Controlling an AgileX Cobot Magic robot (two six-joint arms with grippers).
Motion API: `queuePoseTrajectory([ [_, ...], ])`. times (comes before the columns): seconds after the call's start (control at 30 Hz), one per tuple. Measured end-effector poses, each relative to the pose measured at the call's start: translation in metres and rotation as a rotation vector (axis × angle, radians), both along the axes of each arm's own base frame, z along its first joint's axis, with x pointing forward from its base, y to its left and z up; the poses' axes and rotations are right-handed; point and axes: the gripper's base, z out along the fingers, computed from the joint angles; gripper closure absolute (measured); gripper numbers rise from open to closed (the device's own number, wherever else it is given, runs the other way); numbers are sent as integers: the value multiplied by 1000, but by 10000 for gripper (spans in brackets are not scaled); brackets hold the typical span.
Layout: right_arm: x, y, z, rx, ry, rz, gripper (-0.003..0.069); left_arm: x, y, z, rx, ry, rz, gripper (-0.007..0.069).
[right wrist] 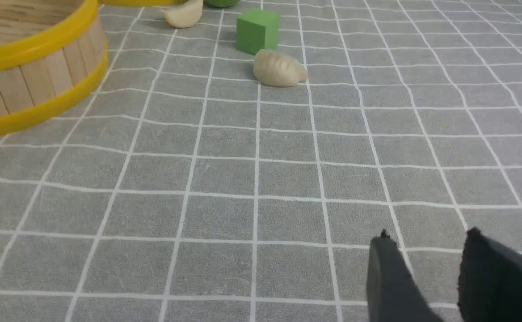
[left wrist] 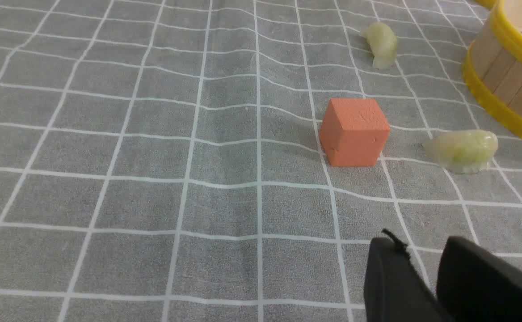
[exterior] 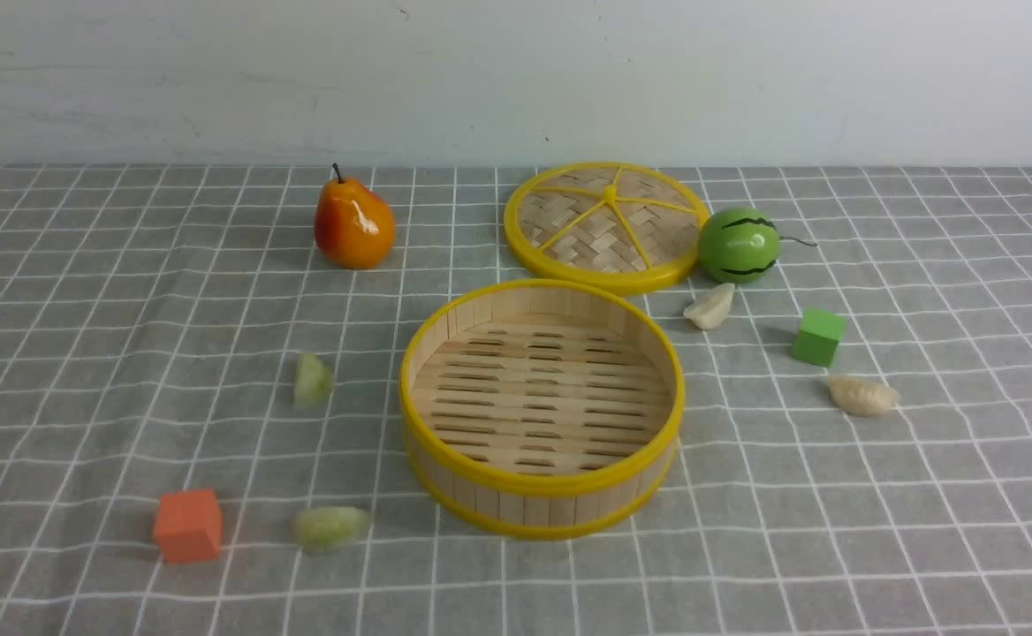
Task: Put the dumplings into the steamer on the table with the grey tablecloth.
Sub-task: 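Reach for and grasp a dumpling on the table with the left gripper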
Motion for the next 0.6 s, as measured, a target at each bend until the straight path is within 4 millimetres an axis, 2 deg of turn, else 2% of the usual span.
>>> queuePoseTrajectory([
  [0.6,0,0,0,0,0,0,419,1,0,2,-13,-19,8,460],
])
